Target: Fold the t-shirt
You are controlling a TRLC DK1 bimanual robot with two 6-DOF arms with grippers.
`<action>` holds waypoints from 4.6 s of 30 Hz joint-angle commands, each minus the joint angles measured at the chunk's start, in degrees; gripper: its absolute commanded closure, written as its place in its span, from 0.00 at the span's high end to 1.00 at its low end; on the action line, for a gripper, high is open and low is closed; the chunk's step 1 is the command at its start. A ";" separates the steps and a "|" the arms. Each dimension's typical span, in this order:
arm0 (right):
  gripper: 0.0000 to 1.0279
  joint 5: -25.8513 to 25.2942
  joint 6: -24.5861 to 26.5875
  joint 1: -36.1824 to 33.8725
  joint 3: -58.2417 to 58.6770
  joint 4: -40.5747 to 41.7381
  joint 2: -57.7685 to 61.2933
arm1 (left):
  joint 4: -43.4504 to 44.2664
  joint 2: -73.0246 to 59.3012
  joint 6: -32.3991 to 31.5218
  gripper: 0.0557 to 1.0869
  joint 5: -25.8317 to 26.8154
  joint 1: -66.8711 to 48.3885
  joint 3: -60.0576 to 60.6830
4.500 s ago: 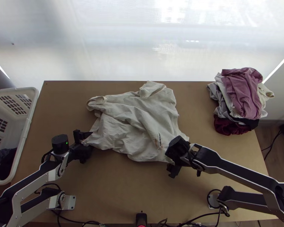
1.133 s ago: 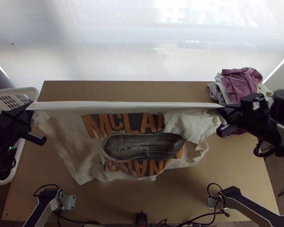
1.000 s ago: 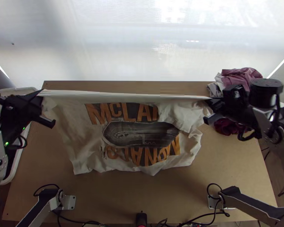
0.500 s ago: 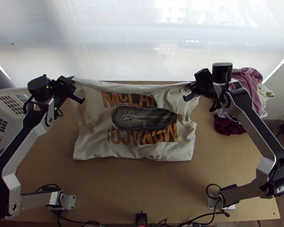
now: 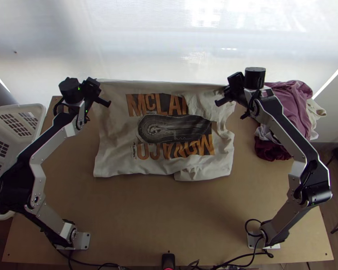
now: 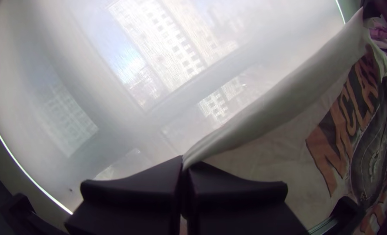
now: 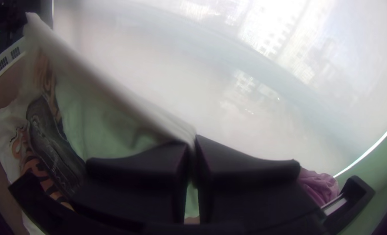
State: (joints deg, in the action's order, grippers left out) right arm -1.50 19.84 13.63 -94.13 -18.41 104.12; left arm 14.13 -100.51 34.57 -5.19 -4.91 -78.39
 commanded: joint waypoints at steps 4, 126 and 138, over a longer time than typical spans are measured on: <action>0.03 -2.28 3.02 2.19 1.84 1.72 7.33 | 3.54 -7.60 3.14 0.04 -2.81 -2.39 0.52; 0.03 2.29 -8.41 21.26 16.61 -6.63 -2.95 | -34.35 0.84 -28.94 0.04 25.49 -15.75 4.65; 0.42 2.38 -9.38 24.69 24.96 -10.59 -12.01 | -43.93 16.31 -16.29 0.66 22.86 -22.51 17.48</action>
State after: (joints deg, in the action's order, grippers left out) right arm 0.73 11.55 35.90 -74.02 -26.96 97.45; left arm -26.33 -93.58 12.05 21.54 -22.33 -69.21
